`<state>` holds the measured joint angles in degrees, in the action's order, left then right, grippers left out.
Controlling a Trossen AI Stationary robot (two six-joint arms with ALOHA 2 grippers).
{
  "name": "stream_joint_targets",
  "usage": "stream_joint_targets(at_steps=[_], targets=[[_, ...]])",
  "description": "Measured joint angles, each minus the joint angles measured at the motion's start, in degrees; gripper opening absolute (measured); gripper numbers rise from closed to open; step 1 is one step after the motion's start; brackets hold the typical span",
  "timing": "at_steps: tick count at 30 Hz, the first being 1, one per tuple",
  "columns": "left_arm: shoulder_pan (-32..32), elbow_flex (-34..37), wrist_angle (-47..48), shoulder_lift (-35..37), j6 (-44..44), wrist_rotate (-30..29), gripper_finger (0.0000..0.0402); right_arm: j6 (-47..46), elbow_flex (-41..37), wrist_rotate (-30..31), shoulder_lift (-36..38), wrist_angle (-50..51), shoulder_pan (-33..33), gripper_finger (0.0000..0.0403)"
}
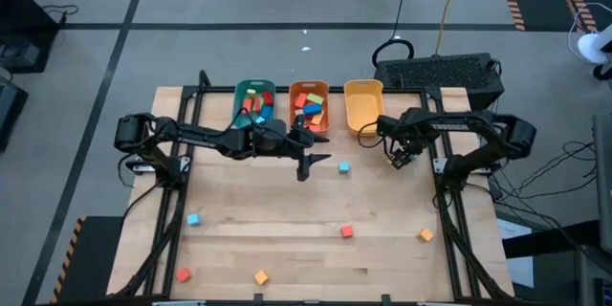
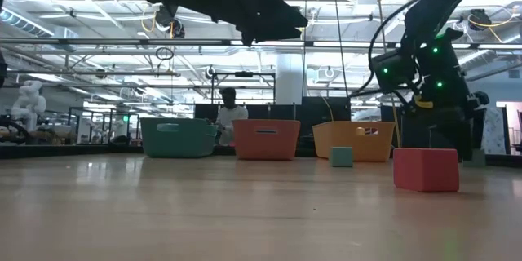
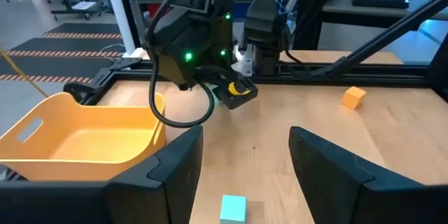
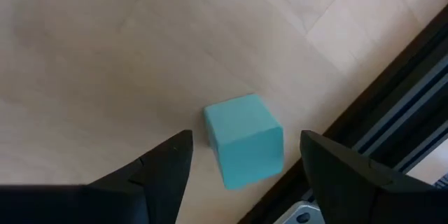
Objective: Sort blocks by size
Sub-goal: Put the right light blue cube block into the yellow bin
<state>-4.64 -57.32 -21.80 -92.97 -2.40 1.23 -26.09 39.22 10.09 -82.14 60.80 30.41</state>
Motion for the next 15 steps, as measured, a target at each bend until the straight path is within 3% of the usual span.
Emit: stream_joint_targets(at_steps=[4, 15], targets=[[0.00, 0.00, 0.11, 0.00, -0.73, 0.00, 0.0215, 0.44, 0.02, 0.00, -1.18, -1.09, 1.12, 0.0229], [0.00, -0.04, 0.28, 0.00, -1.37, 0.00, 0.0215, 2.36, 0.24, -2.71, -1.44, -2.15, 2.52, 0.0113]])
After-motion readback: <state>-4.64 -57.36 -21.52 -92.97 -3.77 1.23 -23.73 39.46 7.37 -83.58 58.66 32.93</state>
